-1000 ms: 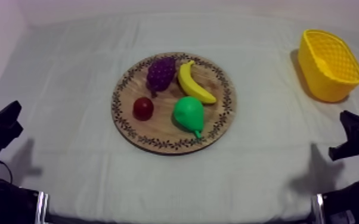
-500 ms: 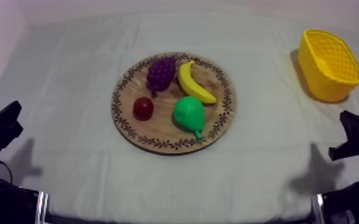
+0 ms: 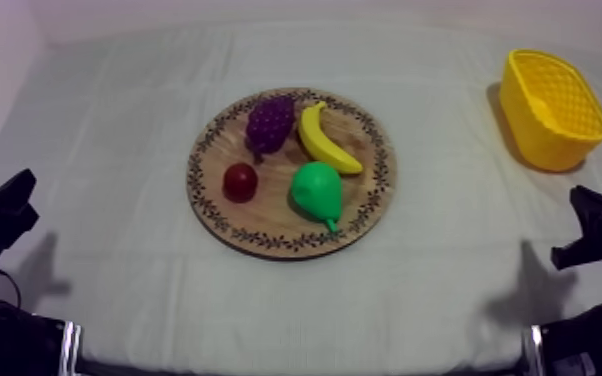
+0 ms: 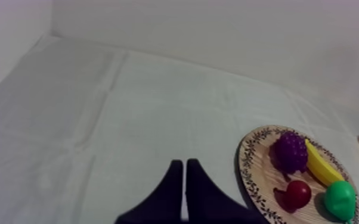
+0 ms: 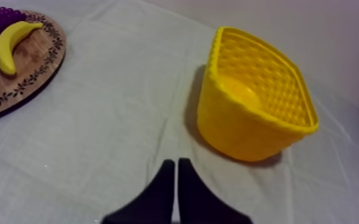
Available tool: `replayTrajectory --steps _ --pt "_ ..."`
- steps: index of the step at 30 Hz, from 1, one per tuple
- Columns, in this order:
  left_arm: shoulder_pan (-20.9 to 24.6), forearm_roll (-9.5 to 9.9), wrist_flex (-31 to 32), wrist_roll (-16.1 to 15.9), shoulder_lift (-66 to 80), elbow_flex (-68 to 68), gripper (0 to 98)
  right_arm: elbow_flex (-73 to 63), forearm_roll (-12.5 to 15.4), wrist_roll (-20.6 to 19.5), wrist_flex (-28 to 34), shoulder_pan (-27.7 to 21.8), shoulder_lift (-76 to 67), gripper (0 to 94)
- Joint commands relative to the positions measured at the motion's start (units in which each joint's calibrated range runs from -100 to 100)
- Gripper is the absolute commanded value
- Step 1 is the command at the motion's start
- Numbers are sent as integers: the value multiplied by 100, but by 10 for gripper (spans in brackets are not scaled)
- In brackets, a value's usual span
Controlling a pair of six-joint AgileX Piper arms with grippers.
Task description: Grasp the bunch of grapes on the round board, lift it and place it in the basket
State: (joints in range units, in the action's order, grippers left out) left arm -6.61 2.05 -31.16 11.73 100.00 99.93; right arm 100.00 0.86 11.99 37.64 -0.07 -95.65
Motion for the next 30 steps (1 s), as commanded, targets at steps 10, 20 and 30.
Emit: replayTrajectory --steps 10,20,30 --pt "-1 2 4 2 0 -4 1 0 -1 -30 2 39 -2 21" --pt "-1 2 4 2 0 -4 1 -16 -2 -29 -32 86 8 6" --pt "-1 2 4 2 0 -4 1 -1043 -182 -174 -134 340 1217 3"
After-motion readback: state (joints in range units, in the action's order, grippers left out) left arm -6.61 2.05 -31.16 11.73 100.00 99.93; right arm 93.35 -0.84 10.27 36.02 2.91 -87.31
